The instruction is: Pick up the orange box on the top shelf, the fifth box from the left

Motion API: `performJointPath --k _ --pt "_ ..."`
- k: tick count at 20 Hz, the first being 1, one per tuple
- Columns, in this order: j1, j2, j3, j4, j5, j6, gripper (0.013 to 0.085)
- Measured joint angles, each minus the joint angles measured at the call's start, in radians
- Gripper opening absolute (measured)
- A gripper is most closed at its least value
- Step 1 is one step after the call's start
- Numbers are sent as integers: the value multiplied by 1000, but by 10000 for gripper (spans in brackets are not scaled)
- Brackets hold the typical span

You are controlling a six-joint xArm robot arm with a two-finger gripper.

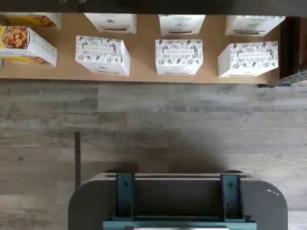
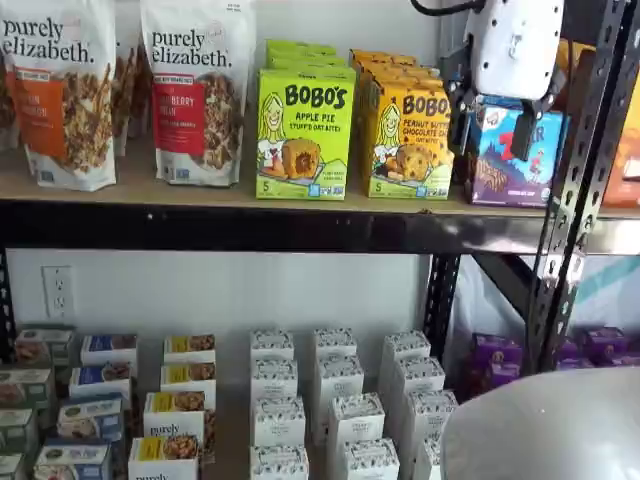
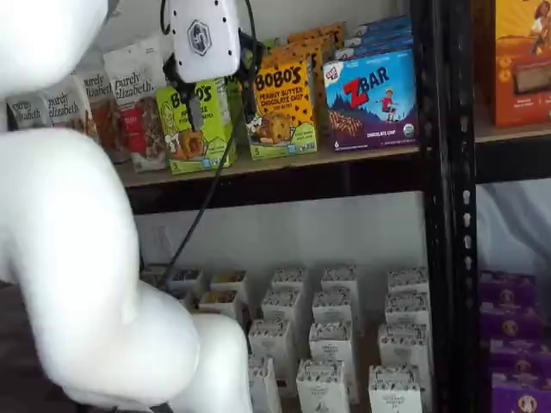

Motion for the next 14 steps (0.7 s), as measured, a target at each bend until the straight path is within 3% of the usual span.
performJointPath --k 5,14 --pt "-45 31 -28 63 57 -17 850" --pt "-31 30 -12 31 7 -20 850"
